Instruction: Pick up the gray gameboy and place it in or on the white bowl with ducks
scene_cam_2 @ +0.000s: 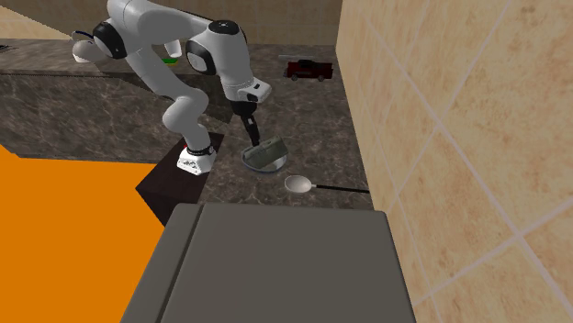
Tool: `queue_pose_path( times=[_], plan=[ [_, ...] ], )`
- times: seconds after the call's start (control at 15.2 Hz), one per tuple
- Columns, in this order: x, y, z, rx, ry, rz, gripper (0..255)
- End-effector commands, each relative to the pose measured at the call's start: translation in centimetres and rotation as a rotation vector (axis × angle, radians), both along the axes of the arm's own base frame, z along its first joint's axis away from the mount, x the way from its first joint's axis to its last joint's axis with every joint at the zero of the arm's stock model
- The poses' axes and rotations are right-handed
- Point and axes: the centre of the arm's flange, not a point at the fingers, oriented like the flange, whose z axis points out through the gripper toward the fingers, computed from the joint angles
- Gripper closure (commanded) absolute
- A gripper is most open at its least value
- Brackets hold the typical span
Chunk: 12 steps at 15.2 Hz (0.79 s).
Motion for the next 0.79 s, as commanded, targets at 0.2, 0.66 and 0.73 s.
queue_pose_path(
  times=[0.2,0.66,0.73],
  plan=[
    [-0.4,-0.3,5.0,0.000,0.000,0.000,0],
    [-0.4,-0.3,5.0,0.000,0.000,0.000,0],
    [-0.4,-0.3,5.0,0.000,0.000,0.000,0]
  ],
)
